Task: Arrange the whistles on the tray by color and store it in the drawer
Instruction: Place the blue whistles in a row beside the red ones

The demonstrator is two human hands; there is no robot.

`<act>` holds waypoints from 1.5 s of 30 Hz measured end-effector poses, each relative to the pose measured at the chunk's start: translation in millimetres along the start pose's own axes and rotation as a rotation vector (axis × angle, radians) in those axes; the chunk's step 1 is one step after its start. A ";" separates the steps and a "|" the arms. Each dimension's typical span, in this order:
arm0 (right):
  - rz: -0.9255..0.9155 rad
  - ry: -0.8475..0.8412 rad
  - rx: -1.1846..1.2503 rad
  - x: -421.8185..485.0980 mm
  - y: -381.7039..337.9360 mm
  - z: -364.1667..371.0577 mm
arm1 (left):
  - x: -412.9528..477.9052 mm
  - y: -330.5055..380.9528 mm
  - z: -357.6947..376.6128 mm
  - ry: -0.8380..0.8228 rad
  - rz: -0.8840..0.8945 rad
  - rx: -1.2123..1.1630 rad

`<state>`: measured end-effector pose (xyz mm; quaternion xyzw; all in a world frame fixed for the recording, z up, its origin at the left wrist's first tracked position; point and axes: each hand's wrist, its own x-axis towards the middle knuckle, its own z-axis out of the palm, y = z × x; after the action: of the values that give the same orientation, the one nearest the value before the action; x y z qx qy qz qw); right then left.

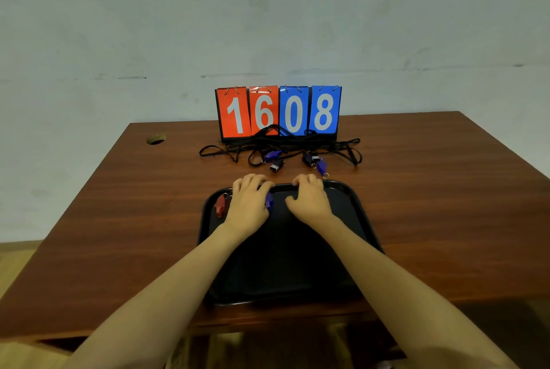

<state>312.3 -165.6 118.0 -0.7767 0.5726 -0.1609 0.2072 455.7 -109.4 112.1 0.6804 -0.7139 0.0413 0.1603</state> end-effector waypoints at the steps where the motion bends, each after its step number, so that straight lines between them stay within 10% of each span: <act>1: 0.011 0.032 -0.008 5.4 5.0 -6.1 | 9.1 5.0 -0.2 -0.008 -0.005 -0.013; 26: 0.174 0.060 -0.105 119.8 88.7 -10.9 | 169.0 -29.4 59.7 -0.211 -0.337 0.004; 37: 0.211 0.042 -0.049 110.8 75.1 -30.8 | 127.7 -13.7 -0.2 0.118 -0.360 -0.703; 45: 0.051 0.233 0.287 62.1 35.0 -56.3 | 76.9 8.0 -39.3 0.014 -0.288 -0.654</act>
<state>274.2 -241.7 149.7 -0.7006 0.5835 -0.3243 0.2522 452.8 -171.7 172.4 0.6864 -0.5851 -0.2076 0.3787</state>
